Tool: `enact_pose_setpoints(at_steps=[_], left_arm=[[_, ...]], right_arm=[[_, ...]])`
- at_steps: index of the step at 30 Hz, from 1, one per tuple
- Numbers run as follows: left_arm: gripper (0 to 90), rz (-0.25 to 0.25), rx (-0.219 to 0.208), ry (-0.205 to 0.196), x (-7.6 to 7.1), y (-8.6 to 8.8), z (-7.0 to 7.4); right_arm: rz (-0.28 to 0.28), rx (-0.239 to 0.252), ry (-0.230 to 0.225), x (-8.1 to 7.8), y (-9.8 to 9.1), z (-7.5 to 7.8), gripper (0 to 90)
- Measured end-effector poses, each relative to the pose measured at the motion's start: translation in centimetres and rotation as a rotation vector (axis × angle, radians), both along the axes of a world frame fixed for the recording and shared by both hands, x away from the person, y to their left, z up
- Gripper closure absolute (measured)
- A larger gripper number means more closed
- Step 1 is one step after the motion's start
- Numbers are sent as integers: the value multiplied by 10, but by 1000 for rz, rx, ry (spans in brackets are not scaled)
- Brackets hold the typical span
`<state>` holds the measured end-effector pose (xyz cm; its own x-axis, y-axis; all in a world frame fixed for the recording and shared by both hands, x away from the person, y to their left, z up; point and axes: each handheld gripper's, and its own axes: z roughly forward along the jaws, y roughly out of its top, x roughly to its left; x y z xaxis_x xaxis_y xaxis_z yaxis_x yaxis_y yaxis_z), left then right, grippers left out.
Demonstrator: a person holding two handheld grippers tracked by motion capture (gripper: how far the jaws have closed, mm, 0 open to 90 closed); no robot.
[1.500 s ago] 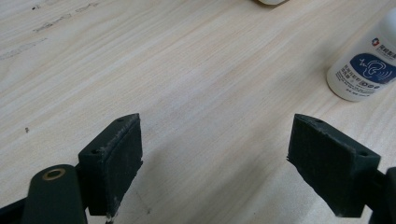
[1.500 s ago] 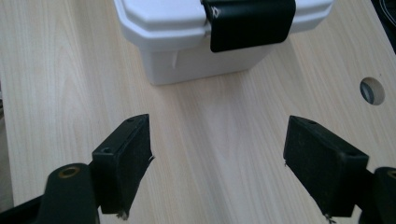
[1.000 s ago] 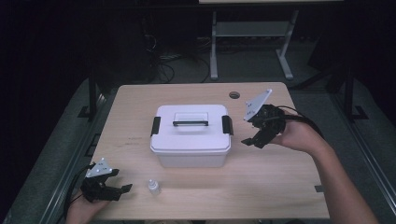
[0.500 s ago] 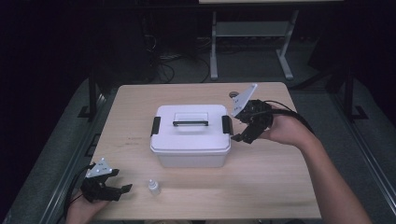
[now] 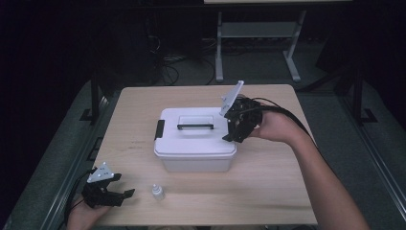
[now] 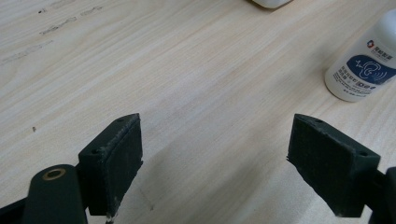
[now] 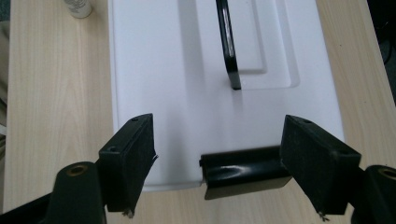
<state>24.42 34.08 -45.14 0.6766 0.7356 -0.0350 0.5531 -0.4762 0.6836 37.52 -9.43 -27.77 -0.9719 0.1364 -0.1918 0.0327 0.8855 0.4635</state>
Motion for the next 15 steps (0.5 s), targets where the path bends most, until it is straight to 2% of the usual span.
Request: enact_pose_setpoints(at_steps=[15], left_arm=[[176,3,-3,-1,0,0,-1]], right_arm=[[36,-2,6,8,32,-2,294]])
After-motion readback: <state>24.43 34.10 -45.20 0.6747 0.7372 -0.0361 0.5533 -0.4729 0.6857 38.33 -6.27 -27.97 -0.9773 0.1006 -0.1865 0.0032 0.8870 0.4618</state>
